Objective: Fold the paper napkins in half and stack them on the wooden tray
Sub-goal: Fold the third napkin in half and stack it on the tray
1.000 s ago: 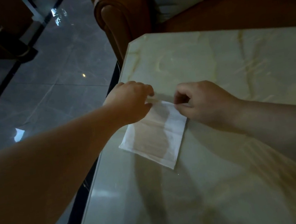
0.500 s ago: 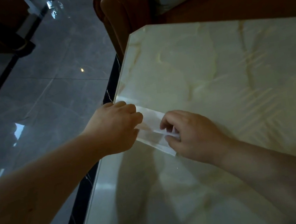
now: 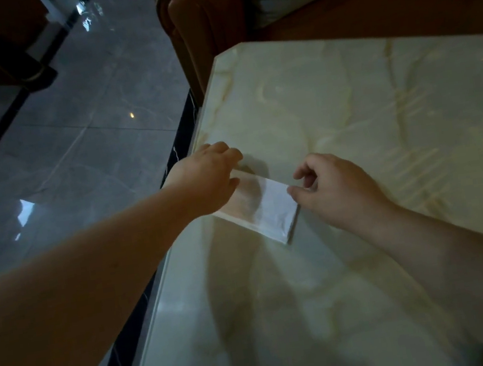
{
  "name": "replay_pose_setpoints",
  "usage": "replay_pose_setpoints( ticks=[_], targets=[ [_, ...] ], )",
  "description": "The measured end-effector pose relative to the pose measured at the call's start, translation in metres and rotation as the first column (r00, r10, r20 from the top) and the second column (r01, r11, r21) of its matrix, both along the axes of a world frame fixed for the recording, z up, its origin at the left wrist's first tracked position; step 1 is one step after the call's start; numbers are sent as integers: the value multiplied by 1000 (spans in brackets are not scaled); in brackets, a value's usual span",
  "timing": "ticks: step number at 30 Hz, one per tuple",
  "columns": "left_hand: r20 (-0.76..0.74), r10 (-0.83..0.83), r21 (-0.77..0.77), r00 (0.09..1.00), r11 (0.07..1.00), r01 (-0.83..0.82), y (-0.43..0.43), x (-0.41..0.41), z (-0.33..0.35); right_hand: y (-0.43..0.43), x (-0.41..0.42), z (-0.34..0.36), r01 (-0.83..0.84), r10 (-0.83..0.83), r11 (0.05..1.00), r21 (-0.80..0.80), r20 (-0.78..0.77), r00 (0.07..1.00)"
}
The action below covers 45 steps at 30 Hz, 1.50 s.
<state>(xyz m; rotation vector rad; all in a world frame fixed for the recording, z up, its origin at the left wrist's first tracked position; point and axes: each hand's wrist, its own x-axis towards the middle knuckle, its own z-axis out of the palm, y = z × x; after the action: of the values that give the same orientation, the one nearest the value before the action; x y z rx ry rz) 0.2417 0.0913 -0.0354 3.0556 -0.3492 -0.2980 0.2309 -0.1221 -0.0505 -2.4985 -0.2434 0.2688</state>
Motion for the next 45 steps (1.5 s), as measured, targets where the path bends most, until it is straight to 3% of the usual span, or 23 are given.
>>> replay_pose_setpoints(
  ticks=[6, 9, 12, 16, 19, 22, 26, 32, 35, 39, 45],
  targets=[
    [-40, 122, -47, 992, 991, -124, -4, 11, -1, 9, 2, -7, 19, -24, 989, -147, -33, 999],
    [-33, 163, -109, 986, 980, -165, 0, 4, -3, 12, -3, -7, 57, -61, 990, -131, -24, 998],
    [-65, 215, -294, 974, 929, -225, 2, -12, 1, 7, -12, -3, 65, -65, 998, -20, -23, 998],
    [-236, 317, -553, 918, 733, -396, 0, -39, 10, -2, -29, 2, 181, -158, 941, 285, -102, 982],
    [-334, 392, -710, 857, 494, -502, -1, -58, 11, -3, -43, 7, 345, -257, 793, 502, -238, 937],
    [-415, 416, -771, 809, 311, -556, -6, -81, 16, -6, -65, 22, 433, -282, 660, 614, -332, 900],
    [-470, 407, -787, 783, 207, -580, -19, -113, 24, -16, -97, 39, 474, -301, 592, 652, -367, 880],
    [-622, 316, -736, 717, 78, -673, -47, -147, 35, -47, -136, 48, 527, -393, 575, 626, -354, 849],
    [-656, 304, -717, 691, 35, -696, -68, -164, 48, -68, -155, 54, 555, -411, 532, 640, -378, 830],
    [-646, 310, -720, 697, 54, -691, -104, -186, 59, -103, -183, 61, 601, -328, 472, 645, -504, 799],
    [-657, 297, -692, 692, 126, -711, -183, -213, 67, -184, -220, 67, 551, -276, 592, 588, -494, 824]
  ],
)
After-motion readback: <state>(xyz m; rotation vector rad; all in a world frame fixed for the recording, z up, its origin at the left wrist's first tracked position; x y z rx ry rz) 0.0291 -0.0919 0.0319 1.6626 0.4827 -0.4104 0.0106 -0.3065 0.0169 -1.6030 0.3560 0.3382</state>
